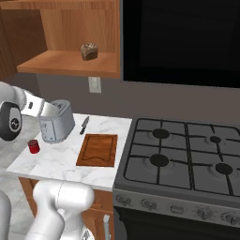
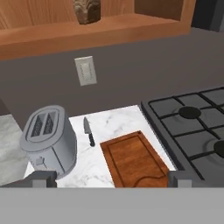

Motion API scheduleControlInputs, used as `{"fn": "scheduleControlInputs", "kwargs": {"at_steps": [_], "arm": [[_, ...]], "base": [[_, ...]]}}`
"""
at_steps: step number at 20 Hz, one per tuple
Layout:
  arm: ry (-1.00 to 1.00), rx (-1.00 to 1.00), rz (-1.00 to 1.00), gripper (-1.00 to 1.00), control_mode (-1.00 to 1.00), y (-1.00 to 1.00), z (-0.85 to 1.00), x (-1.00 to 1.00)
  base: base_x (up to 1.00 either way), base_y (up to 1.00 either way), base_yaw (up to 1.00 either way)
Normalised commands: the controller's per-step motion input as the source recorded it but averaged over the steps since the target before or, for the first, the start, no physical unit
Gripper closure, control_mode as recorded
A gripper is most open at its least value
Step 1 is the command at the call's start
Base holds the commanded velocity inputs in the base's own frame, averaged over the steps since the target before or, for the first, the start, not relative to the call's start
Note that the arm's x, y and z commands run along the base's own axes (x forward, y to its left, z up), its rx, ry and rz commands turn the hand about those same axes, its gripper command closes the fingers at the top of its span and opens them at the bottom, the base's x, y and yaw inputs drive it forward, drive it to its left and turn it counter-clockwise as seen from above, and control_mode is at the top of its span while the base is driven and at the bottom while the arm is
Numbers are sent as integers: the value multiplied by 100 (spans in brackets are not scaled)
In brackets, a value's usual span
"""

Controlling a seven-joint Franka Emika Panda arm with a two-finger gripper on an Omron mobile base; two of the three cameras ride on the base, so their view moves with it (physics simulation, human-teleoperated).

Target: Pick the bread, place it on the cutting board, pick the jam, place it on the counter, and close the cabinet.

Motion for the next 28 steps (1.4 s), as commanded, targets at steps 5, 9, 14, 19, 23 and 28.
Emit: {"fn": "scheduleControlInputs", "kwargs": {"at_steps": [5,9,14,19,23,28], "arm": [[-1,0,0,-100,-100,0,42,-15],[0,0,0,-100,-100,0,31,-6],[-3,0,0,-100,-100,0,21,-9],[-8,-1,0,-100,-100,0,19,-9],[-6,-2,0,-100,-100,3,7,-5],[-10,-5,0,-100,-100,4,0,0]], "base": [[0,0,0],[0,0,0],[0,0,0],[0,0,0],[0,0,0],[0,0,0]]}}
